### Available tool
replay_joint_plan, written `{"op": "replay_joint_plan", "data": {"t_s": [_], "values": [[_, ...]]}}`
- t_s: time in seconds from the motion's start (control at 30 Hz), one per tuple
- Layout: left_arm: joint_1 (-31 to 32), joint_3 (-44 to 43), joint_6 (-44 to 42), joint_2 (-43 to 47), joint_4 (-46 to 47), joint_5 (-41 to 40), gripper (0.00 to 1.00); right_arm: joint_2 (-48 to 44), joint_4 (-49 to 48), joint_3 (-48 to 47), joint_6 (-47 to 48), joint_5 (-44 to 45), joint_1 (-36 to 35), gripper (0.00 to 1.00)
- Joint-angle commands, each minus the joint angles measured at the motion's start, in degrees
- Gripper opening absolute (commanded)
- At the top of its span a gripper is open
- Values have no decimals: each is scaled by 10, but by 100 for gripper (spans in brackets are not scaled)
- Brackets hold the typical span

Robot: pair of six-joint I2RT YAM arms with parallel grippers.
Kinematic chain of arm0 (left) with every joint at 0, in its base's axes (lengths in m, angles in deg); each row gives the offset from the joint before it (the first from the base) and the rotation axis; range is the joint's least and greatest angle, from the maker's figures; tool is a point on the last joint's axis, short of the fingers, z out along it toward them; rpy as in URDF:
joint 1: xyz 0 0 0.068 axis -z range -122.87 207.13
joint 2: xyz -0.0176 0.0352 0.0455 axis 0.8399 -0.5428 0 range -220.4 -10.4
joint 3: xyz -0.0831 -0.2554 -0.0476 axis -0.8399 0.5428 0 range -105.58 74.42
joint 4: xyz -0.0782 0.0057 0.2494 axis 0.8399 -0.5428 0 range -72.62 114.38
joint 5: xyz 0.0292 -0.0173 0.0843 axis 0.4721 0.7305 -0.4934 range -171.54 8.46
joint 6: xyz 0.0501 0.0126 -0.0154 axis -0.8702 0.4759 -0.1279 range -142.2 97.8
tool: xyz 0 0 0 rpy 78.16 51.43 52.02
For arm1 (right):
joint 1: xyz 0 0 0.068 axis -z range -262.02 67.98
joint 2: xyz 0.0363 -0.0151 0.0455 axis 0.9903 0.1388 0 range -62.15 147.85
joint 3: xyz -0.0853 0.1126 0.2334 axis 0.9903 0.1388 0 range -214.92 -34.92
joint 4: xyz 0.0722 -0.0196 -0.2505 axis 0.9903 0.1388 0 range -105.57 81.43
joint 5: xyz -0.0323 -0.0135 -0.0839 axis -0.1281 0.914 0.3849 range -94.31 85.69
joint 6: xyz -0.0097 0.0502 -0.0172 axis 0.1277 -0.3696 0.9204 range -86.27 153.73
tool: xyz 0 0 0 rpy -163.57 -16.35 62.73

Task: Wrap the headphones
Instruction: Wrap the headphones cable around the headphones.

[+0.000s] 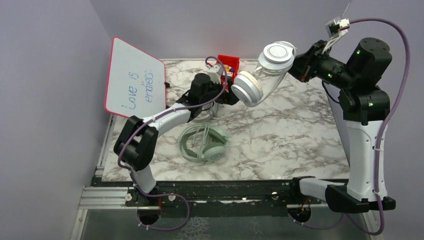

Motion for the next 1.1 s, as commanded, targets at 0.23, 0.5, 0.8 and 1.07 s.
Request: {"op": "replay_joint_plan", "data": {"t_s": [0.23,0.5,0.8,1.07], "values": [[-9,102,-64,103,101,-154,95,0,31,-50,-4,-15,3,1],[-2,245,-114,206,235,-39,85,22,56,-94,-10,5,3,1],[49,304,-118,229,276,-48,97,36,68,-130,-13,1,3,1],[64,255,-85,130,327,26,97,37,67,-140,-19,-7,3,1]]}}
